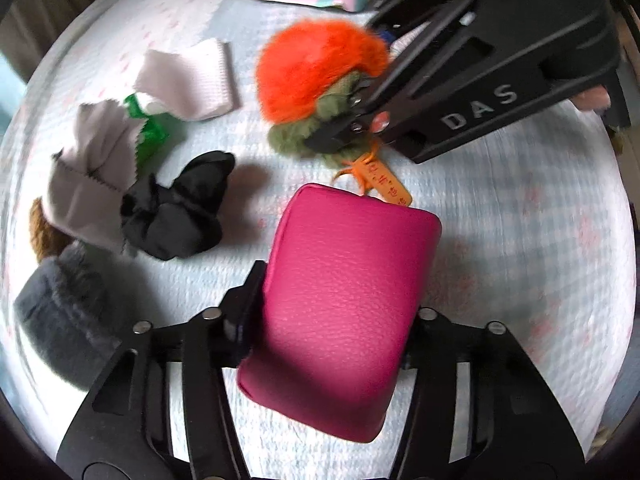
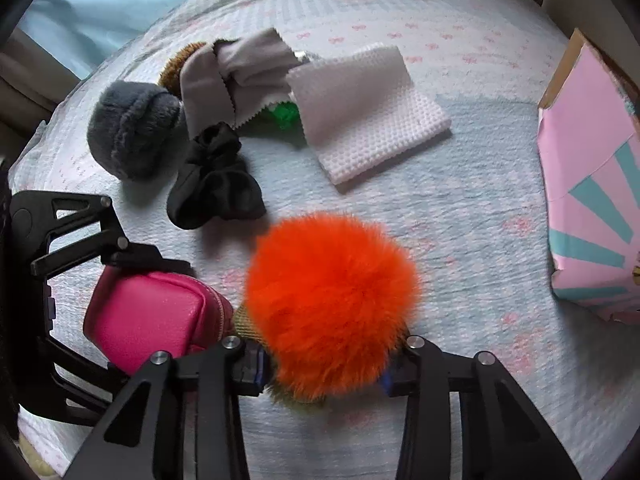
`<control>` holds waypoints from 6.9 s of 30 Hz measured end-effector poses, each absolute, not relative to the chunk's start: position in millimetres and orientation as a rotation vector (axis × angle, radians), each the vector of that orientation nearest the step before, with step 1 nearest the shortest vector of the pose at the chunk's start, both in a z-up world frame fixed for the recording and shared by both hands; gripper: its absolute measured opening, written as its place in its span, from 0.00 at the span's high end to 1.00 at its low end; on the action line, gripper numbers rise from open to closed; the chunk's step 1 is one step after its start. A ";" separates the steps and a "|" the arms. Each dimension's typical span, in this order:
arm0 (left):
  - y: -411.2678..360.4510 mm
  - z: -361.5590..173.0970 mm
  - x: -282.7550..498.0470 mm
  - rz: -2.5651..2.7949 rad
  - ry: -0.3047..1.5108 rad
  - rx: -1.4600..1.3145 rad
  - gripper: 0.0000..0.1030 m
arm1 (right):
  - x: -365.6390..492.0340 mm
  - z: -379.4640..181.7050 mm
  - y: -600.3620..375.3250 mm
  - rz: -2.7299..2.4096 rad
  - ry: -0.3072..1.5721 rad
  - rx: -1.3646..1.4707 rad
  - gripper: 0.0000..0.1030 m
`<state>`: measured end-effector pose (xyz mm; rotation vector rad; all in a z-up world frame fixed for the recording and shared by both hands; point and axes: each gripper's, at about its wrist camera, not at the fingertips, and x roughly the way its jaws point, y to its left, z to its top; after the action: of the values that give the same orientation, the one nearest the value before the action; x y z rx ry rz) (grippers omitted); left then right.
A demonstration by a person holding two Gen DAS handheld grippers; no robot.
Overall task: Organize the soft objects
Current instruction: 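Carry the pink pouch and orange pompom into the cardboard box with both tools, then open both tools to release the items, then lift back toward the remaining items, then grasp the grey fuzzy sock ball with the left tool while the right tool grasps the grey cloth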
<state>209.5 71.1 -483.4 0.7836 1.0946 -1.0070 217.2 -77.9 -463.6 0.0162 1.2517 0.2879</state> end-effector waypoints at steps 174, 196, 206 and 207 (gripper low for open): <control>197.0 -404.4 306.4 -0.105 1.097 -0.074 0.10 | 314.1 -362.0 -39.3 0.308 0.955 0.046 0.09; 194.0 -486.4 360.0 -0.138 1.203 -0.141 0.42 | 354.1 -441.8 -7.3 0.479 1.000 -0.068 0.61; 197.4 -482.5 359.4 -0.136 1.207 -0.160 0.51 | 364.3 -429.9 -19.6 0.467 0.991 0.054 0.73; 197.8 -481.3 358.5 -0.135 1.206 -0.162 0.51 | 364.8 -428.0 -20.8 0.467 0.989 0.065 0.73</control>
<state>358.5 197.8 -481.3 -0.1620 1.2065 -0.1354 364.8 -20.8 -428.0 0.0648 0.9888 0.4673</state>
